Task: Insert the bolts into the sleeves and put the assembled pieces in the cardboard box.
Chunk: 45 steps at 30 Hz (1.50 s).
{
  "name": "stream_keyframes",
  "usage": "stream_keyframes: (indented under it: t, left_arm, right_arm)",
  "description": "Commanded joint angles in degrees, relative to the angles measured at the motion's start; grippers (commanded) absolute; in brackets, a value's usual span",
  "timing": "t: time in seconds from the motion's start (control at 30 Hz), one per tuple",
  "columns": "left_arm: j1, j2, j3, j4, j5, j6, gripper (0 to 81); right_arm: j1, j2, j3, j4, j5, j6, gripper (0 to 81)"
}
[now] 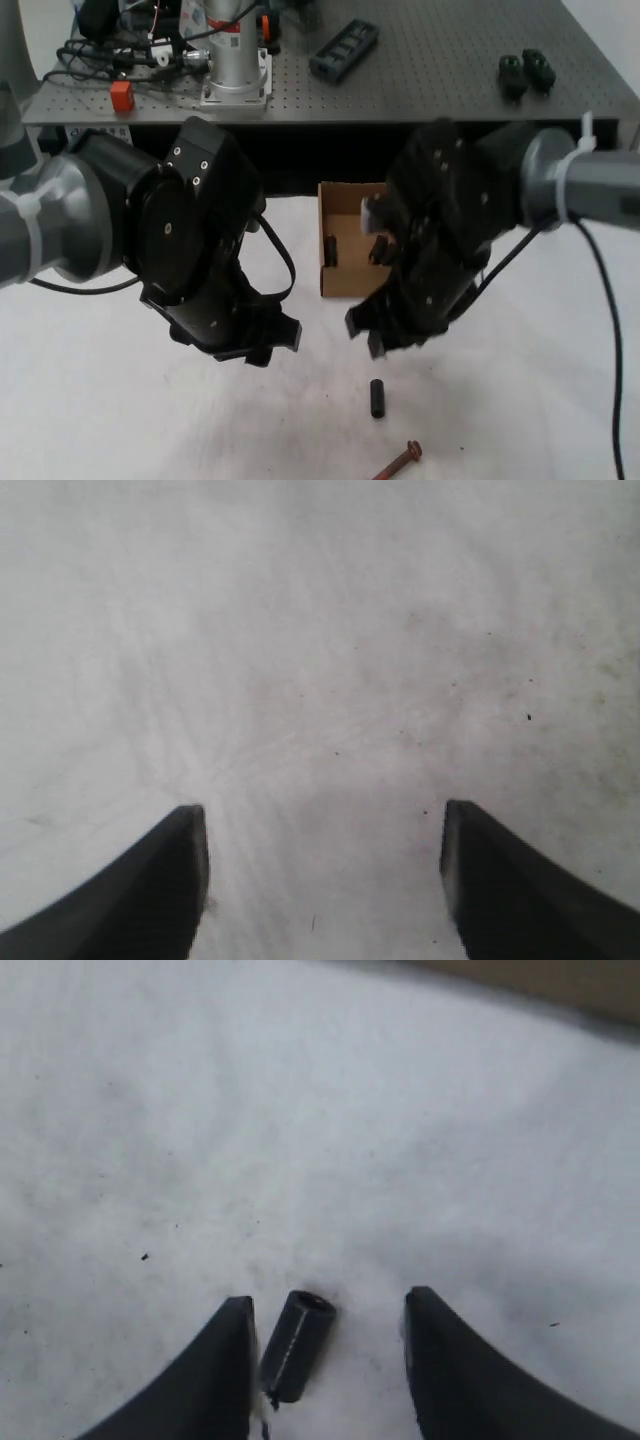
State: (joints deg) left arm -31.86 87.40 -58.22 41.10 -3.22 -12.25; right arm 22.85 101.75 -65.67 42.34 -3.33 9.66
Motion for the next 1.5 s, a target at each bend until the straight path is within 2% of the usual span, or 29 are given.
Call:
stream_keyframes:
  t: [0.0,0.43,0.5,0.67,0.8,0.9,1.1,1.2,1.3,1.47]
  left_arm:
    - [-0.06,-0.54,-0.26,0.47,-0.95,0.97,48.2]
    - [-0.06,-0.54,-0.26,0.47,-0.84,1.26,48.2]
    - [-0.06,-0.54,-0.26,0.47,-0.32,1.93,48.2]
    - [-0.06,-0.54,-0.26,0.84,2.68,2.92,48.2]
    - [-0.06,-0.54,-0.26,0.86,15.06,3.72,48.2]
    - [-0.96,-0.54,-0.26,-0.59,20.89,4.42,48.2]
    - [-7.94,1.44,-1.50,-8.20,20.95,7.32,48.1]
    - [-11.53,6.05,-5.10,-7.69,20.95,10.05,41.9]
    - [-13.37,11.87,-9.69,-5.11,20.95,12.69,37.5]
    - [-15.51,20.60,-17.96,2.01,19.30,19.07,37.5]
  right_arm:
    - [0.46,0.49,0.18,-0.19,0.15,0.93,34.2]
    - [1.96,6.72,0.33,0.11,-0.15,3.26,33.8]
    - [1.96,6.87,0.55,0.10,-0.03,3.25,28.4]
    - [1.96,6.85,0.77,1.71,-0.22,1.30,1.5]
    - [0.98,5.73,0.77,2.53,-0.22,-0.43,0.3]
    - [-1.45,1.68,0.90,4.09,-0.22,-2.53,0.3]
    - [-10.46,-11.00,4.78,7.19,-0.22,-5.03,0.3]
    - [-15.44,-18.32,8.49,8.78,-0.22,-6.04,0.3]
    - [-19.26,-25.69,12.55,10.22,-0.22,-7.50,0.3]
    - [-23.96,-35.05,19.50,11.77,-0.22,-9.66,0.3]
